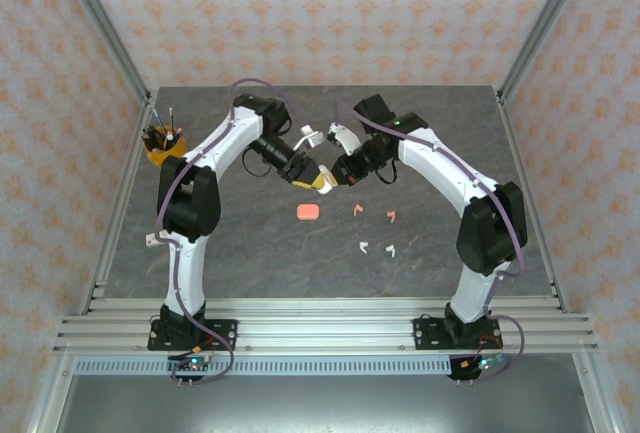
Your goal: Insert the wireless bluetooth earbuds into the charging case
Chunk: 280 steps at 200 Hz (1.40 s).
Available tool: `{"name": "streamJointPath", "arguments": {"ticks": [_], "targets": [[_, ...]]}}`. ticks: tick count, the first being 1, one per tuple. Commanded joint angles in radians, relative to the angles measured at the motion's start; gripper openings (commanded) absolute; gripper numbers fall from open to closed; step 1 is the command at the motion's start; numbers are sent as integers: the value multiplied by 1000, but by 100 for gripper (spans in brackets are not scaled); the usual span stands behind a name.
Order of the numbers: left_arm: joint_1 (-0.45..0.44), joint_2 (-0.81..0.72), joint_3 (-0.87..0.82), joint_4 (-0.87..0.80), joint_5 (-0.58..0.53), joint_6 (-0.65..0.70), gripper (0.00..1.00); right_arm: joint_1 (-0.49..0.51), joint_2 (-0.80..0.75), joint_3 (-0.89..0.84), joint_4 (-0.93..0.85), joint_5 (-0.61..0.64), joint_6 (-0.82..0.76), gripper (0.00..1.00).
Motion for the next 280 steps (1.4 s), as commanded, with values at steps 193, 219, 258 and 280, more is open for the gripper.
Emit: {"name": "streamJointPath", "arguments": {"ticks": [193,219,258,280], "targets": [[-17,-6,-18,80,60,-52,31,2,-8,16,20,1,11,0],[-13,-16,-15,95,57,-63,41,2,-10,12,16,-6,9,0],[-6,-17,4,95,57,-74,42,2,-13,3,17,-8,9,0],[-5,-13,7,87,57,-67,41,2,-12,5,14,-12,8,0]]}}
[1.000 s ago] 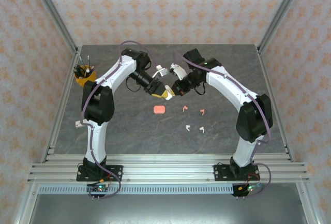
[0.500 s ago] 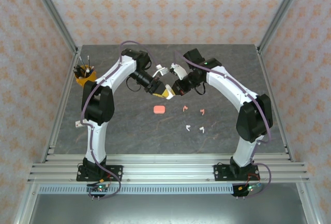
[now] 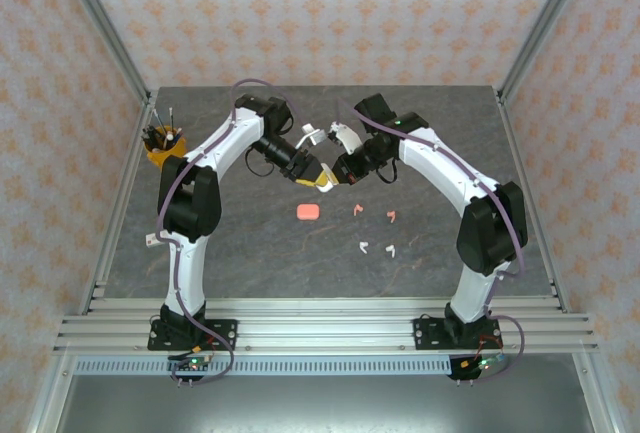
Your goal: Insert the wireless bluetooth earbuds into the charging case
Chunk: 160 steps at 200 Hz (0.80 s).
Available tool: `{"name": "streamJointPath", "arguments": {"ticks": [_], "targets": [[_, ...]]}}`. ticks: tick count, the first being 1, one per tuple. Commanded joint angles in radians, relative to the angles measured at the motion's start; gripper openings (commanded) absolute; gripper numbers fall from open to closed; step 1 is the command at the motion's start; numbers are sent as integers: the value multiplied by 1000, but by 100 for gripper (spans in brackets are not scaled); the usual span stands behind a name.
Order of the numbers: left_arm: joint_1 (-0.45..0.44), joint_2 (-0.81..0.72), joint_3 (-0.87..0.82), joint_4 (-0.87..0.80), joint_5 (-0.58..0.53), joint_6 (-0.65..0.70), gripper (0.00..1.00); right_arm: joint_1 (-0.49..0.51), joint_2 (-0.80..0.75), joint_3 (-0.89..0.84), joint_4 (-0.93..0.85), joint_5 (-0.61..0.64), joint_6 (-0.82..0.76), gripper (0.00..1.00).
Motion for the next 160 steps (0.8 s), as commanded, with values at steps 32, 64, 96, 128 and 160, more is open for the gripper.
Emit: {"name": "streamJointPath", "arguments": {"ticks": [32,64,96,128,160], "targets": [[-3,-8,31,-8,37,19,38,6,-7,14,-10,-34,-12,0],[-3,13,60,-80,52,79,31,6,4,28,-46,-45,-36,0],[-3,16,66,-129,62,131,32,6,15,49,-96,-47,-70,0],[-3,14,66,-157,64,163,33,6,21,57,-113,-43,-79,0],[-3,19,65,-163,71,175,32,6,25,54,-111,-47,-76,0]]}}
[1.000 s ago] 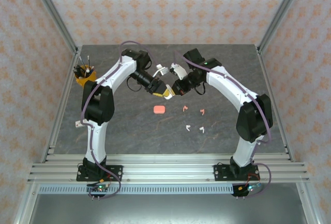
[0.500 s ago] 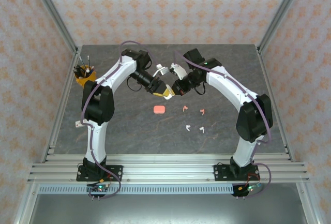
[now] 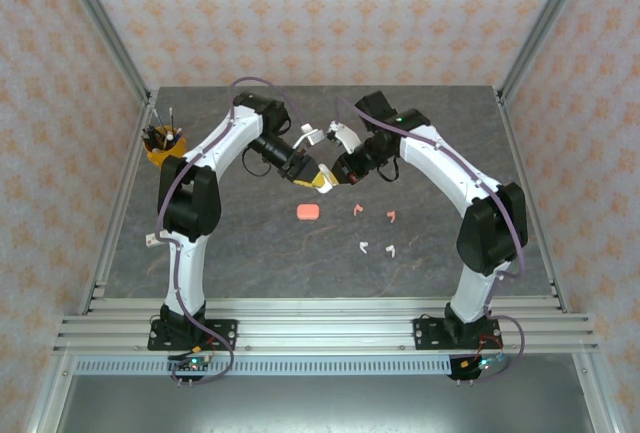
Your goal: Insert the wireless bluetooth earbuds into the charging case
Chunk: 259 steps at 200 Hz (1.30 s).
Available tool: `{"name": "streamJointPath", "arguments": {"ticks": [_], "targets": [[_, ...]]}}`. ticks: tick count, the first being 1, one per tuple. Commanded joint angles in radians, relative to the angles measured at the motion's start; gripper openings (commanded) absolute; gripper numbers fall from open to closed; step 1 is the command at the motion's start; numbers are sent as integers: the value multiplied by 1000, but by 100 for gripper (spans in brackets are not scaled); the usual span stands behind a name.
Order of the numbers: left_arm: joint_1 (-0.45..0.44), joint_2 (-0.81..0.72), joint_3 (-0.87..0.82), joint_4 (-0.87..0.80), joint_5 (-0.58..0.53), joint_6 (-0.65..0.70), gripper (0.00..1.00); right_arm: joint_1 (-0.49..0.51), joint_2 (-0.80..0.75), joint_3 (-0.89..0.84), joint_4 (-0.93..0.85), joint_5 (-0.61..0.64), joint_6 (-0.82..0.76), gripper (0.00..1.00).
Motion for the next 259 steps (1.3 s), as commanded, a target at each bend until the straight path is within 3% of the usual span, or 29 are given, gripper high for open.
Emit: {"name": "streamJointPath", "arguments": {"ticks": [1,91,158,191,239,259], "targets": [[-9,16,35,-40,45,63,32,6,25,18,-50,-4,-20,0],[-15,26,43,-1,71,30,30,7,24,-2,-19,-4,-1,0],[-21,3,11,82,60,-40,3,7,-2,-19,24,40,42,0],[-17,-41,-54,168,47,-101,0,-4,-70,-43,71,77,105,22],[1,-110,-147,255,30,-147,0,-86,-235,-112,154,76,233,43],[2,-156,-201,313,4,-185,0,-101,-295,-145,163,170,304,51]]}}
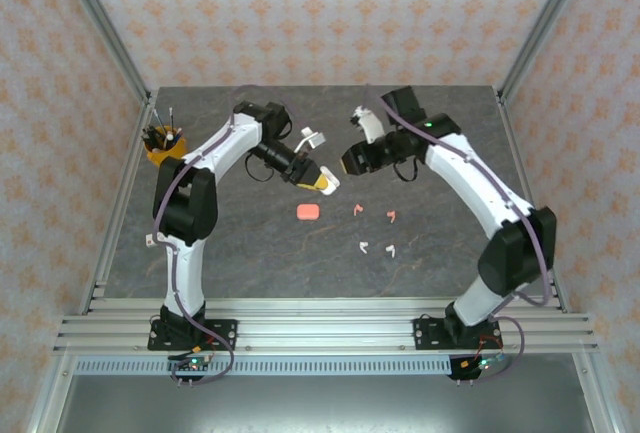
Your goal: Insert the wireless bluetooth earbuds into the charging case
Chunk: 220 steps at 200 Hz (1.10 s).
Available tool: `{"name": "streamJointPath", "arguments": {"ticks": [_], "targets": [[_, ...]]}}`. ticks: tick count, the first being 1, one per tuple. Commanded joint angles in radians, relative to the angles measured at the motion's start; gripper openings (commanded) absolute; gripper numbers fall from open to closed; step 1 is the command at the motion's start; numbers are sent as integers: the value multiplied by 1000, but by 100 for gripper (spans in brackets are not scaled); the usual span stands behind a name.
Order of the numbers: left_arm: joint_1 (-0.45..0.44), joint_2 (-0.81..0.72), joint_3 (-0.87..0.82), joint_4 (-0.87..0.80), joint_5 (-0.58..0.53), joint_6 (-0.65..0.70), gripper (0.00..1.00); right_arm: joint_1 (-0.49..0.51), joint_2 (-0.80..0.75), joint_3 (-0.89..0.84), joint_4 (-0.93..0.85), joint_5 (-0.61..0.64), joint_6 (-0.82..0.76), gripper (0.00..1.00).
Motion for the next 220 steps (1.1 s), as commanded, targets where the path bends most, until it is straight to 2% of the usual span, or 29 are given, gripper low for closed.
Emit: {"name": "streamJointPath", "arguments": {"ticks": [1,37,74,102,115,163,183,195,220], "targets": [[7,-93,-51,88,-22,-57,0,-18,-82,-38,41,101,108,51],[7,-246,-221,351,-179,-263,0,-18,-173,-129,21,275,249,52],[5,-398,-382,582,-390,-430,0,-18,-296,-296,67,352,429,52],[-14,-495,-465,685,-580,-519,0,-18,-354,-375,60,402,529,52],[-31,-529,-498,721,-648,-538,0,-19,-363,-398,53,406,559,52],[-156,-661,-637,898,-1018,-576,0,-18,-370,-468,9,429,628,52],[-231,-718,-684,939,-1251,-548,0,-18,-378,-494,1,425,651,51],[-257,-748,-709,957,-1338,-574,0,-17,-384,-510,-4,423,661,51],[-309,-781,-731,973,-1412,-596,0,-10,-388,-535,-15,436,670,51]]}}
